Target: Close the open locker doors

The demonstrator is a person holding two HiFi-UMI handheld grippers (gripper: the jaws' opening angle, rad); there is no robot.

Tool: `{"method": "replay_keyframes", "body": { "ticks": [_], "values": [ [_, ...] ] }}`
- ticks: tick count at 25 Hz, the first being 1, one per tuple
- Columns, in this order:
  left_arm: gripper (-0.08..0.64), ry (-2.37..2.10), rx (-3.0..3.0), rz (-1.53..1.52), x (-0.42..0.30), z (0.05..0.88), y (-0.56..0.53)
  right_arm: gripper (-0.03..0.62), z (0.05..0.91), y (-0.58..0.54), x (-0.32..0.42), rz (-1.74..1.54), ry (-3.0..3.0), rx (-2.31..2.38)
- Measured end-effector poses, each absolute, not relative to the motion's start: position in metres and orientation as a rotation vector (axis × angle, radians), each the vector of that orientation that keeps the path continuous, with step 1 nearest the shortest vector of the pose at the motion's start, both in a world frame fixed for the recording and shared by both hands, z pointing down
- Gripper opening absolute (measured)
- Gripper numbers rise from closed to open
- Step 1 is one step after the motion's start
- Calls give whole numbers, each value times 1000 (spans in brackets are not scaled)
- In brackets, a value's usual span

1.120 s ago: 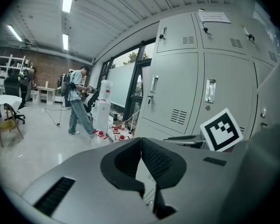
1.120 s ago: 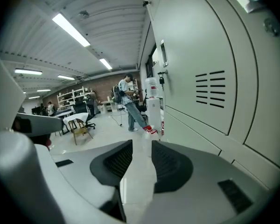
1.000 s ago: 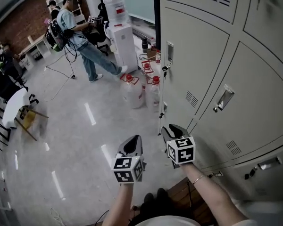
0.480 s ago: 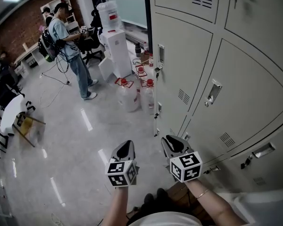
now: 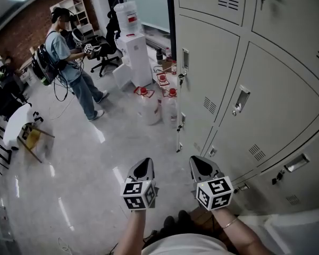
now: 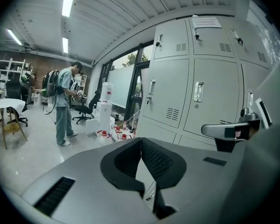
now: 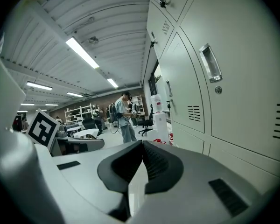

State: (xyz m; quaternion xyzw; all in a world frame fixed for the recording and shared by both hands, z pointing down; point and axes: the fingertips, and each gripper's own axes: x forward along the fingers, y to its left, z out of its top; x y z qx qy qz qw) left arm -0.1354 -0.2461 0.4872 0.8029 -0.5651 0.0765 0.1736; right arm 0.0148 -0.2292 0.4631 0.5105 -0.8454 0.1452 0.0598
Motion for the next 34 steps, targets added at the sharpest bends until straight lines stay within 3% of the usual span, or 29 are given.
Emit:
{"method": "replay_keyframes", "body": {
  "ticks": [34],
  "values": [
    [21,-1599,2284,225,-141,485,-229,2,480,-222,1,464,-2520,1480]
  ]
}}
